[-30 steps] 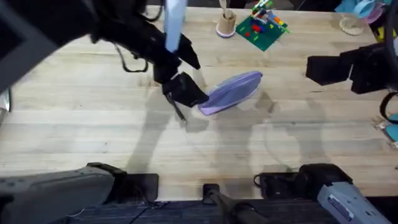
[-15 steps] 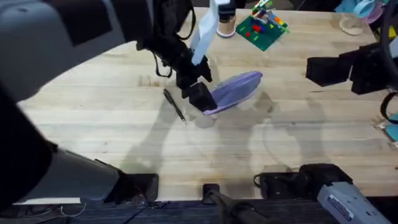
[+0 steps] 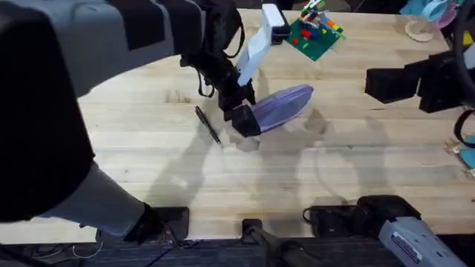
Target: Unzip the bag, pick up the pens from the table one at a time and place them inside, then zip the bag closed.
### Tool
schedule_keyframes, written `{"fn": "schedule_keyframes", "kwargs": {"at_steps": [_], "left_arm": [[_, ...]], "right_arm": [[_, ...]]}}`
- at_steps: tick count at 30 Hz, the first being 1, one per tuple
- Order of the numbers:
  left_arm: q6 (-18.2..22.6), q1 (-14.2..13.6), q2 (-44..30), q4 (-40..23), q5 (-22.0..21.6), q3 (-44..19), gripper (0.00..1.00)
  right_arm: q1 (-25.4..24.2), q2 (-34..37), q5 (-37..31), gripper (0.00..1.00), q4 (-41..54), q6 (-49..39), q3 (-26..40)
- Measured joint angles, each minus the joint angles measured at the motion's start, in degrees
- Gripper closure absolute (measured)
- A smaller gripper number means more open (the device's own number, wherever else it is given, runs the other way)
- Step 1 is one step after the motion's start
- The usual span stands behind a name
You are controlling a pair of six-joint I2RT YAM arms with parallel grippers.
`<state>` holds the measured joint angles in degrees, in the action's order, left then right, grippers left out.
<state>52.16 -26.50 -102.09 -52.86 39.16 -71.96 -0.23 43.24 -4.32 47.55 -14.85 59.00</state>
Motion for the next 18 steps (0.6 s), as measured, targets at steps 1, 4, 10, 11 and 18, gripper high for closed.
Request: {"fn": "schedule_keyframes", "kwargs": {"at_steps": [1,4,10,11,18], "left_arm": [[-0.02,-0.07,-0.25,0.0,-0.02,0.0,0.004],[0.0,-0.04,-0.3,0.66,-0.25,0.0,0.248],[0.37,0.02,-0.3,1.46,-1.33,-0.04,0.941],[0.39,0.02,-0.3,1.47,-1.45,-0.04,0.951],[0.41,0.02,-0.3,1.49,-1.49,-0.07,0.957]], "right_arm": [[0.0,-0.02,0.0,0.005,0.02,0.0,0.0],[0.0,0.0,0.0,0.005,0.0,0.0,0.0],[0.0,0.0,-0.01,0.006,0.01,0.0,0.0],[0.0,-0.02,0.0,0.006,0.0,0.0,0.0],[0.0,-0.01,1.18,0.005,0.1,0.02,0.0]]}}
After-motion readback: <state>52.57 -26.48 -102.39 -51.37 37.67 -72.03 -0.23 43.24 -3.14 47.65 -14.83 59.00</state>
